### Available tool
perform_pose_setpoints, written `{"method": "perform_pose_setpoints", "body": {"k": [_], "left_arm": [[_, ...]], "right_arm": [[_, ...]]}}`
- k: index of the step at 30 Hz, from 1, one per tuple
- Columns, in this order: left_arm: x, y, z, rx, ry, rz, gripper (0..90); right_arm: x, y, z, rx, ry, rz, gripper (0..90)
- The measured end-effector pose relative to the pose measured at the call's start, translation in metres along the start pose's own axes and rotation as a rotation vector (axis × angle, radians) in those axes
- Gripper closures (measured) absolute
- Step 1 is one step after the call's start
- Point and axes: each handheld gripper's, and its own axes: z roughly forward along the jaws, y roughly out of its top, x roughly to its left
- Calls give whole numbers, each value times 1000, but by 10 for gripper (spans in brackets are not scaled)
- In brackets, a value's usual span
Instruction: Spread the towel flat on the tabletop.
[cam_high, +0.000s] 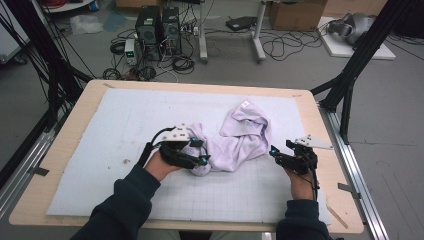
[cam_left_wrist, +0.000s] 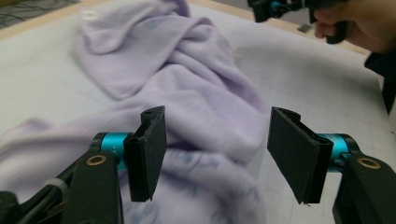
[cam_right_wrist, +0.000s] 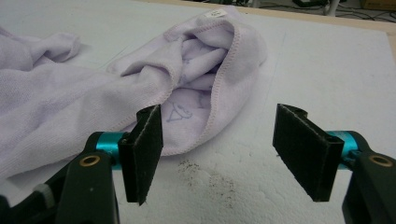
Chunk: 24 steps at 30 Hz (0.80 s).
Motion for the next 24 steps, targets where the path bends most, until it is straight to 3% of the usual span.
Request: {"method": "perform_pose_setpoints", "body": {"k": [2,3,6,7,10,13,18,20,21,22,23,24], "left_arm": [[-1,3,8,27,-20,16,384],[-4,7,22,73,-58,44,379],[-8,10,34,95,-57,61,346],[-9,12,43,142,-30,94,342],[-10,12,51,177,-15,122,341],[-9,10,61,231,26,174,447],[-6,6,66,287,52,184,679],[-4,6,65,272,37,169,781],[1,7,62,229,-15,121,797],[1,7,62,229,-15,121,802],[11,9,55,157,-62,41,805],[16,11,50,112,-74,-9,806]], "right_arm": [[0,0,0,1,1,-1,327],[0,0,0,1,1,0,327],[0,-1,0,2,3,0,327],[0,-1,0,3,3,-1,327],[-1,-2,0,4,3,3,326],[-1,-2,1,4,5,4,322],[0,-2,1,5,6,5,320],[0,-2,2,5,7,0,319],[1,-2,2,9,8,3,319],[1,-2,2,9,8,3,319],[1,-3,2,9,9,4,319],[2,-3,3,9,11,5,319]]}}
